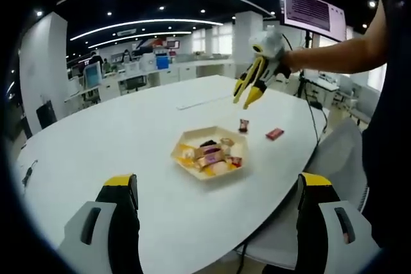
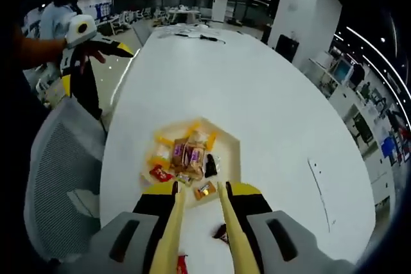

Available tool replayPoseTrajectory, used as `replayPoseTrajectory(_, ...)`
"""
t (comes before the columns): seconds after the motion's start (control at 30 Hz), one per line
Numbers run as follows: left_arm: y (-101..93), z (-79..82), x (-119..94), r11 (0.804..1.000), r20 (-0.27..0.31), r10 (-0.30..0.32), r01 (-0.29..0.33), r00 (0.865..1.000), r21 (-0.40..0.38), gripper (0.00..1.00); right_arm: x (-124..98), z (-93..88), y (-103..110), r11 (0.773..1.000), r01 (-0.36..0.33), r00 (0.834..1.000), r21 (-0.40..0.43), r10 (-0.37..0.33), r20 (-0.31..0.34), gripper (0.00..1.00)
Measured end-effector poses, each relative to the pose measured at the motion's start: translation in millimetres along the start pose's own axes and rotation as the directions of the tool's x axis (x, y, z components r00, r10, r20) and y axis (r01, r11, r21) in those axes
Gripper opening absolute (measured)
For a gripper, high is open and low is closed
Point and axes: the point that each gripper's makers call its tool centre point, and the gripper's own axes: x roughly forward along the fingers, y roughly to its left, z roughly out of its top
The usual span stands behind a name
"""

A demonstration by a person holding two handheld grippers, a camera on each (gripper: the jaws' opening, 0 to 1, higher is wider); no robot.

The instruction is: Place the target food into the container with the food tongs after gripping and lifting it, then release it inside without dropping or visibly crushing the food.

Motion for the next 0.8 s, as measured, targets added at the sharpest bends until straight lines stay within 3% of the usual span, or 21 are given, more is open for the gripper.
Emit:
replayPoseTrajectory(0.17, -2.1, 2.1, 1.6, 1.000, -0.003, -0.012, 0.012, 1.000, 0.008, 0.99, -23.2, -28.0, 0.5, 1.000, 0.015, 1.000, -0.014, -0.015, -0.001, 0.28)
replayPoseTrajectory(0.57, -4.2, 0.7, 4.0, 1.000, -0.022, -0.019, 0.019, 1.000, 0.013, 0.99, -57.2, -67.8, 1.4, 0.999, 0.035, 0.999, 0.029, -0.035, 0.007, 0.29)
replayPoseTrajectory(0.8, -4.1, 8.0, 4.9, 1.000, -0.014, -0.015, 0.016, 1.000, 0.011, 0.99, -72.4, -90.4, 2.9, 0.997, 0.049, 0.999, 0.053, -0.049, -0.006, 0.29)
